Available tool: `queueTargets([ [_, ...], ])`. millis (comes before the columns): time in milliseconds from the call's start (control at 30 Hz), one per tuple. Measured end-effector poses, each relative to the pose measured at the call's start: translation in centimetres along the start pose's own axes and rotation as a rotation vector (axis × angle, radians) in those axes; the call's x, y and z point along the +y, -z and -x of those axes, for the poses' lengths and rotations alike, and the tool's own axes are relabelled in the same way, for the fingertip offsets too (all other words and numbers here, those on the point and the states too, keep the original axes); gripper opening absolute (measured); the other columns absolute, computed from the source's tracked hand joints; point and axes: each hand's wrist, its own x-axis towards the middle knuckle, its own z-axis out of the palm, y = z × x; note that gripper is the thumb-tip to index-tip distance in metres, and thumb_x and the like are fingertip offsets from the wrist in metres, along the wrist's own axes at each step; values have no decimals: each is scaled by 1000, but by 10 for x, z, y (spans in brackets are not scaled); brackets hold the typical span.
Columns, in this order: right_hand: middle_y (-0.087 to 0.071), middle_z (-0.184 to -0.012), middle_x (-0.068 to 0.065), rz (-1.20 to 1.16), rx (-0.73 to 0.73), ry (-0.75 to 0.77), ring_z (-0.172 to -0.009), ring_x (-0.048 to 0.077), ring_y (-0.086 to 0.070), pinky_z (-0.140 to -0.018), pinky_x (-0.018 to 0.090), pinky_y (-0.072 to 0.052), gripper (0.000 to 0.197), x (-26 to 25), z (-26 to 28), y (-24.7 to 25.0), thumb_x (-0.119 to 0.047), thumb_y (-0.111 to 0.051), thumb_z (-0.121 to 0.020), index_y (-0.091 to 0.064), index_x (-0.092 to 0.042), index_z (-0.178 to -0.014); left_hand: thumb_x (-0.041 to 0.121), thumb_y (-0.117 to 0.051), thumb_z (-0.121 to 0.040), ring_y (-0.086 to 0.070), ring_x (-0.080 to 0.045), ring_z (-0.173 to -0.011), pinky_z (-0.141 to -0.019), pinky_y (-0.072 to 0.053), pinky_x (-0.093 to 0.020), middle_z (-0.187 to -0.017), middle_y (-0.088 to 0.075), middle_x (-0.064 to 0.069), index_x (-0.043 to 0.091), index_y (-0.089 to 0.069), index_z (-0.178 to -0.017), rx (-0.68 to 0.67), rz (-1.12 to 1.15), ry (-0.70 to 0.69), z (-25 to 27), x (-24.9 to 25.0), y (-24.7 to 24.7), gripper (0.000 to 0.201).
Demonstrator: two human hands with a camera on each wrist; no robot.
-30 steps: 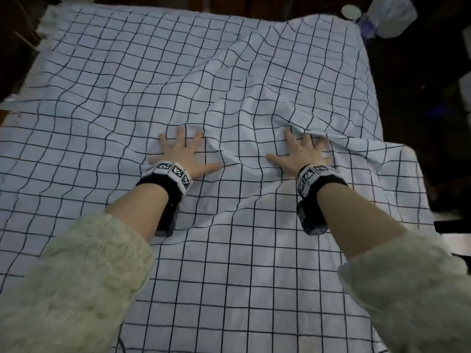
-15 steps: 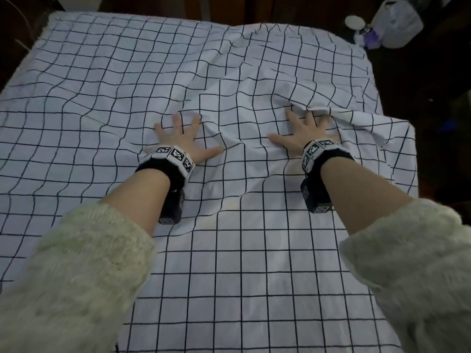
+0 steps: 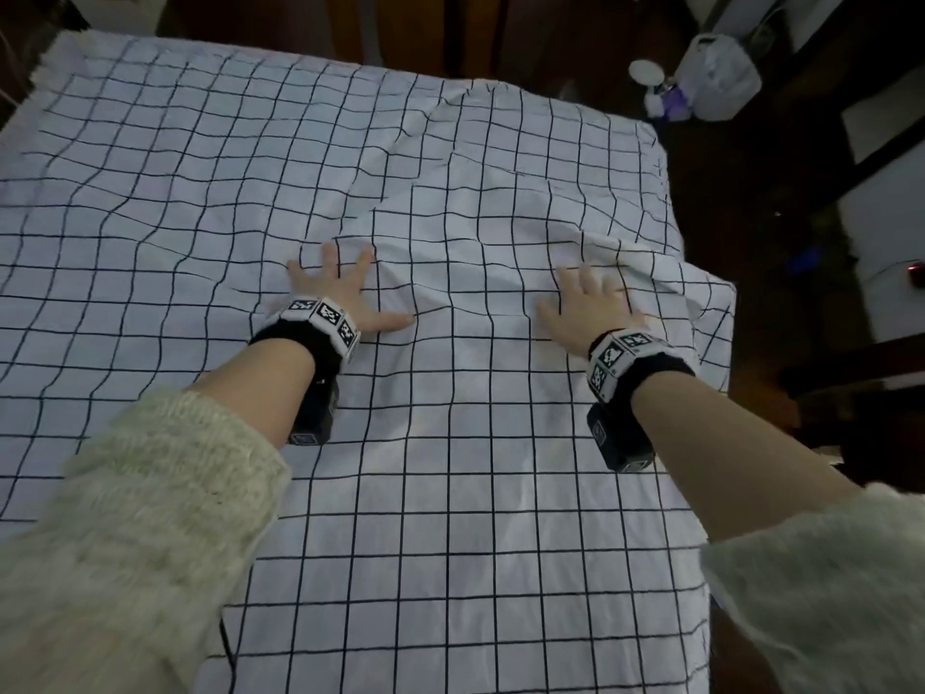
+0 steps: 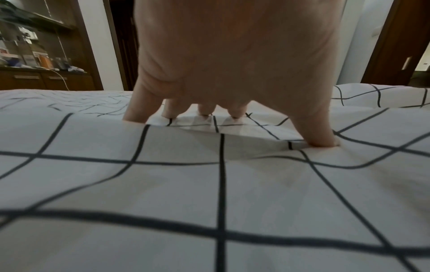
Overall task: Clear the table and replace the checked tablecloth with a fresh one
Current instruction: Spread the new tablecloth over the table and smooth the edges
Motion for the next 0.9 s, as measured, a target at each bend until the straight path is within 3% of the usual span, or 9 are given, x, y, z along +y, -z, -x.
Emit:
queueTargets([
  [67, 8, -161, -10, -11, -38, 24, -149, 22, 5, -109, 69, -12, 74, -4, 17, -4, -65, -33, -89, -5, -37, -152, 108, -22, -29, 3, -42, -145, -109, -11, -68, -158, 19, 3, 49, 13, -145, -8, 50, -16, 6, 4, -7, 134],
  [200, 10, -161, -10, -4, -91, 70, -148, 26, 9, -109, 71, -10, 90, -21, 50, -24, -80, -38, -78, 0, -41, -151, 91, -49, -56, 8, -31, -146, -102, -19, -74, -153, 28, 18, 48, 8, -146, 38, 125, -122, 34, 16, -20, 115],
  [333, 13, -161, -7, 38, -133, 60, -148, 30, 11, -107, 72, -9, 97, -40, 77, -42, -86, -36, -73, 7, -44, -149, 59, -58, -81, -10, -21, -147, -112, -23, -57, -159, 9, 13, 35, -18, -150, 277, 358, -254, 53, 6, -32, 83],
  [400, 13, -161, -5, 47, -104, 68, -147, 33, 10, -106, 74, -9, 99, -47, 85, -49, -87, -36, -73, 8, -41, -149, 50, -57, -86, -12, -20, -146, -116, -21, -47, -160, -3, 9, 29, -28, -148, 320, 449, -259, 61, -7, -36, 72],
  [467, 15, -161, -4, 61, -74, 75, -147, 35, 12, -106, 74, -7, 99, -55, 92, -55, -86, -35, -75, 10, -40, -150, 60, -52, -85, -9, -19, -147, -116, -18, -52, -159, -7, 10, 31, -30, -147, 309, 371, -194, 71, -26, -41, 72],
  [567, 15, -161, -5, 48, -14, 111, -147, 32, 13, -108, 72, -5, 91, -68, 103, -62, -79, -36, -81, 7, -39, -151, 78, -41, -79, 4, -21, -148, -110, -9, -66, -159, 4, 14, 44, -16, -147, 214, 200, -50, 81, -62, -46, 80],
  [667, 13, -160, -9, 20, -19, 125, -147, 32, 13, -108, 72, -3, 86, -81, 117, -70, -76, -36, -81, 2, -41, -150, 83, -43, -74, 14, -26, -146, -107, -3, -72, -159, 13, 12, 49, -6, -147, 128, 167, 43, 90, -100, -52, 89],
  [800, 13, -161, -4, 112, -4, 62, -147, 34, 12, -108, 72, -4, 89, -95, 141, -87, -83, -29, -79, 4, -41, -150, 92, -45, -58, 20, -38, -143, -104, -9, -76, -156, 23, 10, 53, 5, -145, -29, 143, 21, 95, -158, -73, 108],
  [900, 14, -161, -4, 207, -21, 24, -148, 31, 13, -108, 72, -4, 91, -108, 155, -97, -84, -29, -78, 6, -42, -150, 103, -31, -38, 26, -39, -140, -109, -7, -70, -155, 28, 7, 54, 13, -143, -81, 137, -9, 94, -185, -85, 124],
])
